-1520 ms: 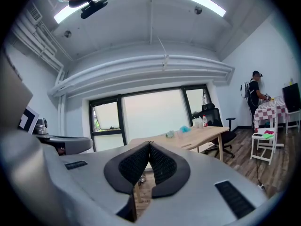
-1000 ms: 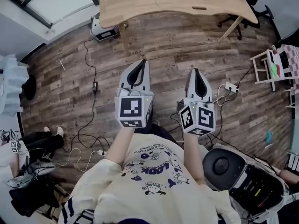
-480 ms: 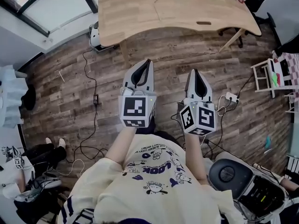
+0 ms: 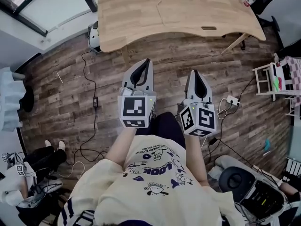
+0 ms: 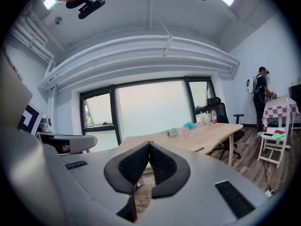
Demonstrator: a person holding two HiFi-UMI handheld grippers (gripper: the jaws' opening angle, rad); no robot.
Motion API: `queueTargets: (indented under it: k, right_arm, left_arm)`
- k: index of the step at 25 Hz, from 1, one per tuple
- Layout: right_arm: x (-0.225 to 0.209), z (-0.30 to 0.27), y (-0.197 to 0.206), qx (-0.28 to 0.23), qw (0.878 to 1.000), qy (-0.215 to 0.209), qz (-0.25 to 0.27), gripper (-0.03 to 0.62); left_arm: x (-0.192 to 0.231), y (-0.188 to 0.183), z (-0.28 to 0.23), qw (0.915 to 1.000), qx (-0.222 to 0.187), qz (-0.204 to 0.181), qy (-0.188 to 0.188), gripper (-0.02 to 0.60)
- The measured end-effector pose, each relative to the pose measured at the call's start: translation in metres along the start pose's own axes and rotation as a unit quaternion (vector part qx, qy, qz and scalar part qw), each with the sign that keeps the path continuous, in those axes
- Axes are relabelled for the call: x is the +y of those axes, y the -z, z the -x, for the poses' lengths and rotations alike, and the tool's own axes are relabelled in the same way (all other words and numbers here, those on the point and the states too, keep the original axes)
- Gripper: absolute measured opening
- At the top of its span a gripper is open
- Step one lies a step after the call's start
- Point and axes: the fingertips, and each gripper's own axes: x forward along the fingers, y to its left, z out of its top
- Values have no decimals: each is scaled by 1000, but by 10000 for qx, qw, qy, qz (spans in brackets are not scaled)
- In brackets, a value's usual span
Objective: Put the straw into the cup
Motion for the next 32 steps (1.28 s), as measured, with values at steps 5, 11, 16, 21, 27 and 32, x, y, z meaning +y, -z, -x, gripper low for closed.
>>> queueTargets:
  k: [5, 11, 16, 21, 27, 32]
  right_arm:
    - [-4, -17, 3, 74, 10000, -18, -59, -6]
    - [-4, -46, 7, 144, 9997, -173, -97, -6]
    - [-16, -87, -2, 163, 9992, -341, -99, -6]
    - [-34, -131, -15, 163, 9986, -491, -133, -5]
    - [-43, -177, -29, 169, 9966, -808, -40, -6]
    - [-54, -206, -33, 190, 9947, -1005, -81, -6]
  left_arm:
    - [9, -2, -13, 10000, 23, -12, -77, 25]
    - [26, 2, -33, 9995, 89, 60, -283, 25]
    - [32, -3, -69, 9989, 128, 117, -429, 25]
    - [37, -17, -108, 9980, 84, 165, -606, 25]
    - [43, -30, -150, 9961, 13, 227, -851, 25]
    - [48, -35, -176, 9943, 3, 258, -1039, 25]
